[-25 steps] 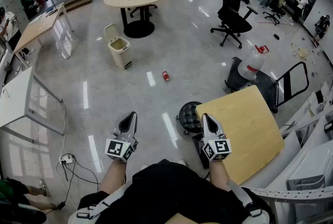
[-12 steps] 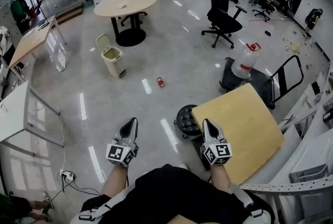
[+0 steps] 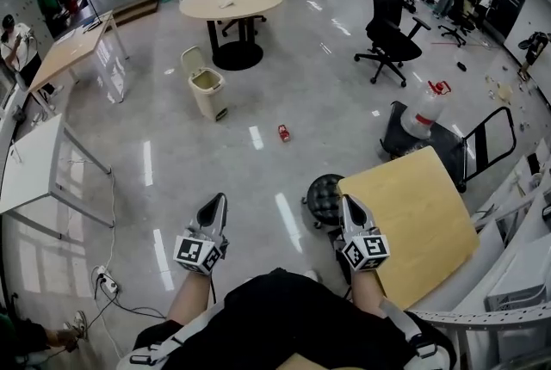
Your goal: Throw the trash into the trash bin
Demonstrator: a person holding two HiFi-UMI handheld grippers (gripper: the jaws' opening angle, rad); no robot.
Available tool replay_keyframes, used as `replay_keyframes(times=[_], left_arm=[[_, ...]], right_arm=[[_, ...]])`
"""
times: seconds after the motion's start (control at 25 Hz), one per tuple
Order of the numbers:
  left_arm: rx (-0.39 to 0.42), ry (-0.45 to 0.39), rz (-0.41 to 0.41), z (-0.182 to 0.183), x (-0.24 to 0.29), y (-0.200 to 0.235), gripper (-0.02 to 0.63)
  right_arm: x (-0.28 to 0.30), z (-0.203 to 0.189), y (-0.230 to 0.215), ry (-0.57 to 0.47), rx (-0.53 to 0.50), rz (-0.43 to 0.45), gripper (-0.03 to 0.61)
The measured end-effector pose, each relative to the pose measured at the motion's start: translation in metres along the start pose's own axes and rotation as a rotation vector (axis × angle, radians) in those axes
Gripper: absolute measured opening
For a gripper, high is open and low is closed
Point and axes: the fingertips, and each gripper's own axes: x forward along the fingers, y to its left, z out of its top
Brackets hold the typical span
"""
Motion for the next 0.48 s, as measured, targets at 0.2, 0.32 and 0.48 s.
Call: replay_keyframes(times=[0.2,0.32,0.48], left_arm=[[0.014,0.002,0.062,0.007,-0.028,0.031,0.002],[0.019,0.0,0.089,0.009,-0.042,0.048,0.002],[0.017,-0.005,0.143,0.01,-0.069,0.073,0.002]], right_arm=[[0.03,-0.001,0.036,-0.003,0.007,0.073,0.006],[0.048,-0.001,0.061,-0.005,0.003,0.119,0.006],[0.068,-0.011,0.092,0.014,-0.005,0.177,0.006]])
